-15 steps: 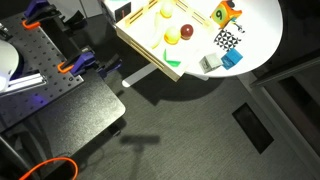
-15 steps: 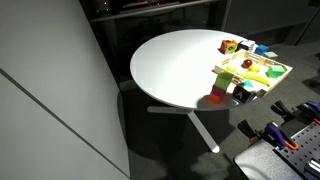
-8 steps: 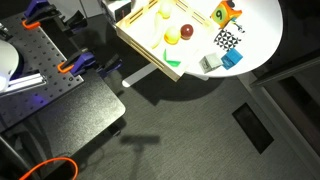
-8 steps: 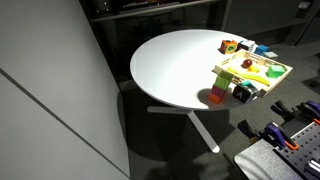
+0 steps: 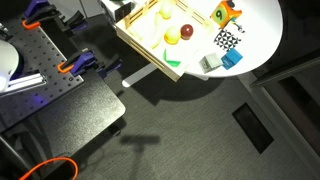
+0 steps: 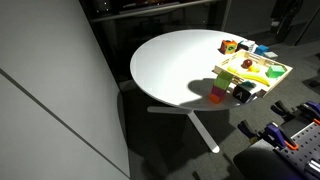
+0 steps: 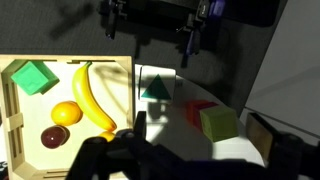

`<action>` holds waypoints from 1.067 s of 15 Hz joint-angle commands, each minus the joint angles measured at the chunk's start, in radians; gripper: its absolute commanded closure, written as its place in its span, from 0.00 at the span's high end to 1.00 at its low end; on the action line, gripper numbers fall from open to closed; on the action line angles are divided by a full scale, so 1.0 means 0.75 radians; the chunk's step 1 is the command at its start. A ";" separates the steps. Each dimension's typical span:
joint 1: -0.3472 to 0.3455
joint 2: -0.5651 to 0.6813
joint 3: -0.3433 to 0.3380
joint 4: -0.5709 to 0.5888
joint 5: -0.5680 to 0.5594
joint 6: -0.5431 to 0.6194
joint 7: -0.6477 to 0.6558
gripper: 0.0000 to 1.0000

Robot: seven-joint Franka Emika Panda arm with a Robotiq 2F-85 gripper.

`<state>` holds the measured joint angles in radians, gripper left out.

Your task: Pick up the lime green block and put it in the tray

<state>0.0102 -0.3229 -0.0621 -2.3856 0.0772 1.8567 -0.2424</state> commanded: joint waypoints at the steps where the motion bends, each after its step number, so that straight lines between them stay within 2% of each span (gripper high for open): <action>1: 0.031 0.108 0.035 0.074 -0.061 0.071 -0.079 1.00; 10: 0.098 0.300 0.173 0.117 -0.187 0.203 0.041 1.00; 16: 0.134 0.383 0.231 0.109 -0.202 0.242 0.223 1.00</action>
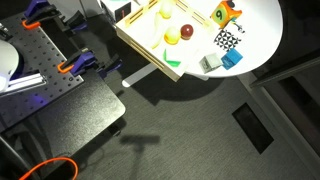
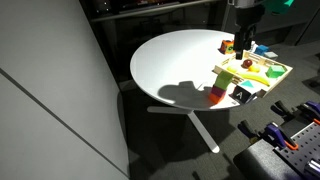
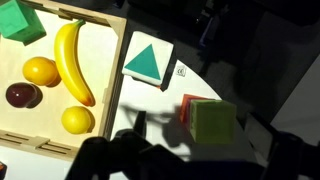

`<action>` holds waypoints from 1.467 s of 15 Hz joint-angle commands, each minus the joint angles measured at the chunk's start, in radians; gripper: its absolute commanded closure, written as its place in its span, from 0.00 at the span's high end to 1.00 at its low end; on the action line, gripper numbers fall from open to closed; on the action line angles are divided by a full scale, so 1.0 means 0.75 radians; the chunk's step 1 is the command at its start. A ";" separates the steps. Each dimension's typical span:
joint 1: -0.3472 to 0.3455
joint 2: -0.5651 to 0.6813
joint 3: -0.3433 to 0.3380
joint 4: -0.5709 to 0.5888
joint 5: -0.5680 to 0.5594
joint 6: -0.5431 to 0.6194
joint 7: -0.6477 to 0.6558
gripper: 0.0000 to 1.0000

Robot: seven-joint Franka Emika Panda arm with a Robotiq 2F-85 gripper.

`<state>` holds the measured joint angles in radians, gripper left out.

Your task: Pick up the lime green block and put it in the tray

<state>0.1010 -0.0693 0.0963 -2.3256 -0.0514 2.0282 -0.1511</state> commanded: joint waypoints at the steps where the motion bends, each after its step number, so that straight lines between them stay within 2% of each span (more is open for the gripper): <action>1: 0.018 0.055 0.026 0.028 -0.026 0.022 0.129 1.00; 9: 0.048 0.157 0.055 0.009 -0.032 0.179 0.344 1.00; 22: 0.085 0.296 0.049 0.021 -0.103 0.203 0.403 1.00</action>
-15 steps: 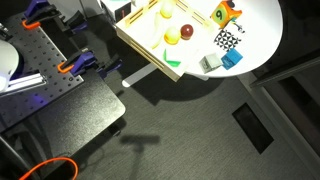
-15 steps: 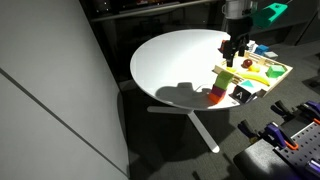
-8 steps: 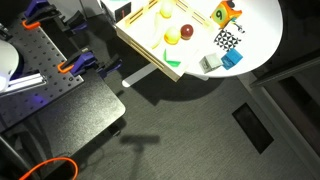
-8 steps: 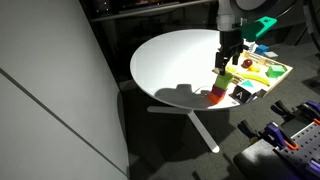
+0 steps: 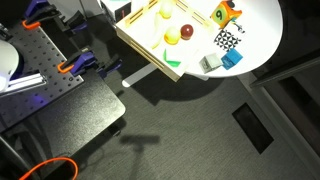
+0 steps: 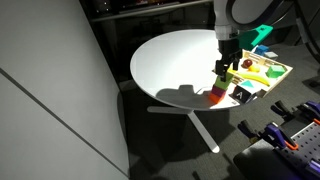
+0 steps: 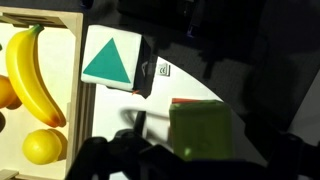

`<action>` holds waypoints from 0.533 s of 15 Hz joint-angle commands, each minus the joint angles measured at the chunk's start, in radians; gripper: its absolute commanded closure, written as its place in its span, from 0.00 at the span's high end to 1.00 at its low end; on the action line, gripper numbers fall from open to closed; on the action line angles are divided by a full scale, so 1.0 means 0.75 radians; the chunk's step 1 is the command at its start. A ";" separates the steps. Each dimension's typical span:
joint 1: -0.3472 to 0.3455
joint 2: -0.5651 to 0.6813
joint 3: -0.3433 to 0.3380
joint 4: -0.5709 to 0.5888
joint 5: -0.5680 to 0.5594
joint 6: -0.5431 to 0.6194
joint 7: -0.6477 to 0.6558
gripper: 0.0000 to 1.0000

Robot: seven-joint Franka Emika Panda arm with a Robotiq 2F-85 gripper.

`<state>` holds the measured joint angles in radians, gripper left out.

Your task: Pick up the lime green block and put it in the tray

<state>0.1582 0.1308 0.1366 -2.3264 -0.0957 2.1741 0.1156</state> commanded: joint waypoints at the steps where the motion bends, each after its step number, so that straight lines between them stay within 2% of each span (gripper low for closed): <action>1: 0.009 0.040 -0.006 0.027 -0.047 0.006 0.049 1.00; 2: 0.009 0.049 -0.008 0.030 -0.053 0.007 0.055 0.83; 3: 0.010 0.057 -0.009 0.034 -0.058 0.005 0.058 0.73; 7: 0.011 0.084 -0.014 0.053 -0.066 -0.003 0.072 0.40; 8: 0.009 0.078 -0.015 0.057 -0.061 -0.008 0.071 0.34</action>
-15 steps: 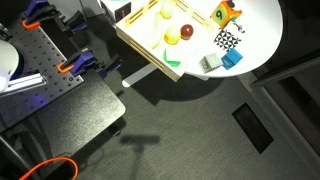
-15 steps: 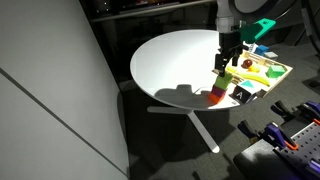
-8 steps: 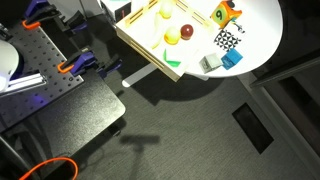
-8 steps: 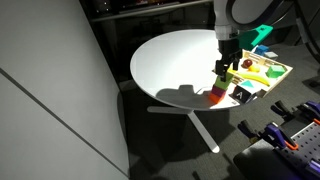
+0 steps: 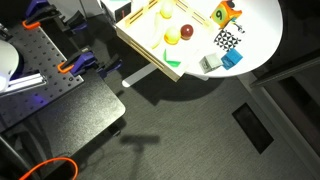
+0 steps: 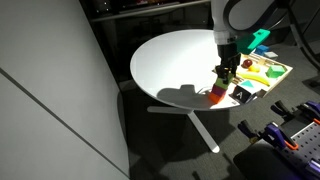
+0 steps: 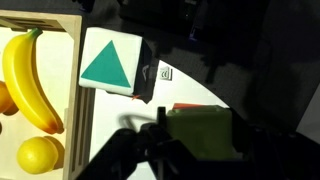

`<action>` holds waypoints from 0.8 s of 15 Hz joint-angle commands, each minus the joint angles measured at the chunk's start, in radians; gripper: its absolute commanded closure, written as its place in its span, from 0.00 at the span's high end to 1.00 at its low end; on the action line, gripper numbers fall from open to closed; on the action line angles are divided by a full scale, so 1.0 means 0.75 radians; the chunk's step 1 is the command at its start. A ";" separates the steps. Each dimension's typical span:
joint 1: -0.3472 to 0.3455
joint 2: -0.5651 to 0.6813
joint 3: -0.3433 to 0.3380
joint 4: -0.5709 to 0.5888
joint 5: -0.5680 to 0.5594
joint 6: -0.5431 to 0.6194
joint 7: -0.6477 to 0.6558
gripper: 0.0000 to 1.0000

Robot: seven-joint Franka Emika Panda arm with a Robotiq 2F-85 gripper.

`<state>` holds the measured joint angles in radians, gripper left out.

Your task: Pick up the lime green block and put it in the tray

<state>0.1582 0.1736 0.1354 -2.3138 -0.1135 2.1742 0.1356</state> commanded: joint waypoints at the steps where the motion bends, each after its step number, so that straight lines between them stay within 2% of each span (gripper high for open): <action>1: 0.008 0.008 -0.014 0.040 -0.033 -0.012 0.046 0.34; 7: -0.030 -0.084 -0.051 0.034 0.023 -0.085 0.049 0.33; 12: -0.124 -0.163 -0.131 0.049 0.059 -0.197 0.034 0.33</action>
<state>0.1034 0.0939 0.0650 -2.2921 -0.1020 2.0914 0.1611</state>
